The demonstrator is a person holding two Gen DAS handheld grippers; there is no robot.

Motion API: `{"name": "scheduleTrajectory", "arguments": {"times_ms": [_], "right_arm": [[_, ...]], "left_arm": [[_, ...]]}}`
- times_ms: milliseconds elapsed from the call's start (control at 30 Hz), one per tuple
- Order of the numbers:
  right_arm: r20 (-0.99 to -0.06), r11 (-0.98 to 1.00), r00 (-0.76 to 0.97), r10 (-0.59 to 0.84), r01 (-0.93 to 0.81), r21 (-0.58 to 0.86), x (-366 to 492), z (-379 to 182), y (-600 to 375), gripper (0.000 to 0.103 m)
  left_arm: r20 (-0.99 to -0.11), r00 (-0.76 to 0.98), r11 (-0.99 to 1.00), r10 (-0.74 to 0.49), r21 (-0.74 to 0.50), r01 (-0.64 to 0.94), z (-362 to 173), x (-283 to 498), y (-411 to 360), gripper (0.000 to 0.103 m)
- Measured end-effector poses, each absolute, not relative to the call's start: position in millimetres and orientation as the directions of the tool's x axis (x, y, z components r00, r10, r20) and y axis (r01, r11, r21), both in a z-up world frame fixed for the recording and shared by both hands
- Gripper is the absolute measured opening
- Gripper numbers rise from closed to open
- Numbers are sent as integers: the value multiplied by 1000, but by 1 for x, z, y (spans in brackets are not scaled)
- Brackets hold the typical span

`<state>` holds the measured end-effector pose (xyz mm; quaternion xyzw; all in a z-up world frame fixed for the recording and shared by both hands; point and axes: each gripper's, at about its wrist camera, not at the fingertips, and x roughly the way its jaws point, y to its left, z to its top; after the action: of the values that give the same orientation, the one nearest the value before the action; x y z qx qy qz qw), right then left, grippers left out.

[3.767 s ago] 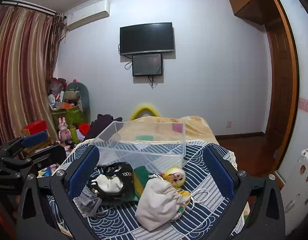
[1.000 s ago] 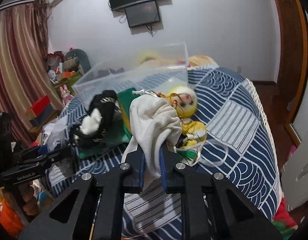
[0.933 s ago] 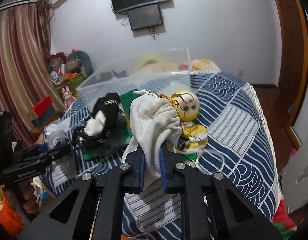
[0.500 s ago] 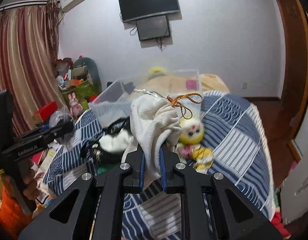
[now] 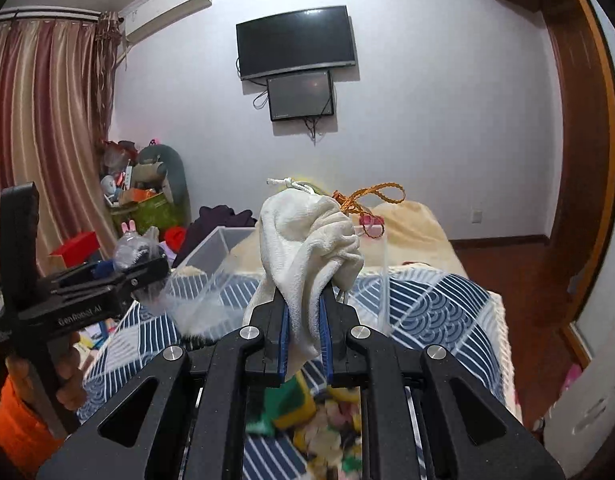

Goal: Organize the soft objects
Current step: 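Lower the pouch into the clear box with the right gripper while the left drops the silver bundle in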

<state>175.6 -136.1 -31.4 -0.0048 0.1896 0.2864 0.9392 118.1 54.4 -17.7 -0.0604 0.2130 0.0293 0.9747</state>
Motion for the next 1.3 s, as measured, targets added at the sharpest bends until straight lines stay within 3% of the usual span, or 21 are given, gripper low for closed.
{"name": "scheduleTrajectory", "arguments": {"times_ms": [333, 767, 867, 1033, 1167, 1233, 1300], "right_arm": [[-408, 859, 773, 486, -508, 61, 222, -37, -104, 12], [-573, 852, 689, 443, -523, 29, 252, -72, -82, 14], [-575, 854, 693, 435, -520, 19, 247, -71, -84, 23], [-539, 856, 715, 445, -517, 21, 241, -59, -93, 48], [-493, 860, 740, 457, -510, 32, 229, -47, -102, 53], [-464, 861, 755, 463, -507, 33, 221, -39, -108, 60], [-436, 861, 768, 469, -508, 31, 213, -33, -113, 66]], "left_arm": [[-515, 856, 993, 35, -76, -86, -36, 188, 47, 61], [-609, 793, 997, 12, -54, -56, -61, 227, 40, 61], [-620, 784, 997, 8, -56, -55, -60, 227, 38, 65], [-607, 794, 995, -13, -83, -48, -49, 216, 39, 78], [-559, 829, 995, 6, -75, -59, -31, 197, 40, 91], [-530, 848, 996, 23, -63, -66, -23, 186, 40, 101], [-511, 859, 996, 27, -59, -67, -17, 176, 40, 101]]}}
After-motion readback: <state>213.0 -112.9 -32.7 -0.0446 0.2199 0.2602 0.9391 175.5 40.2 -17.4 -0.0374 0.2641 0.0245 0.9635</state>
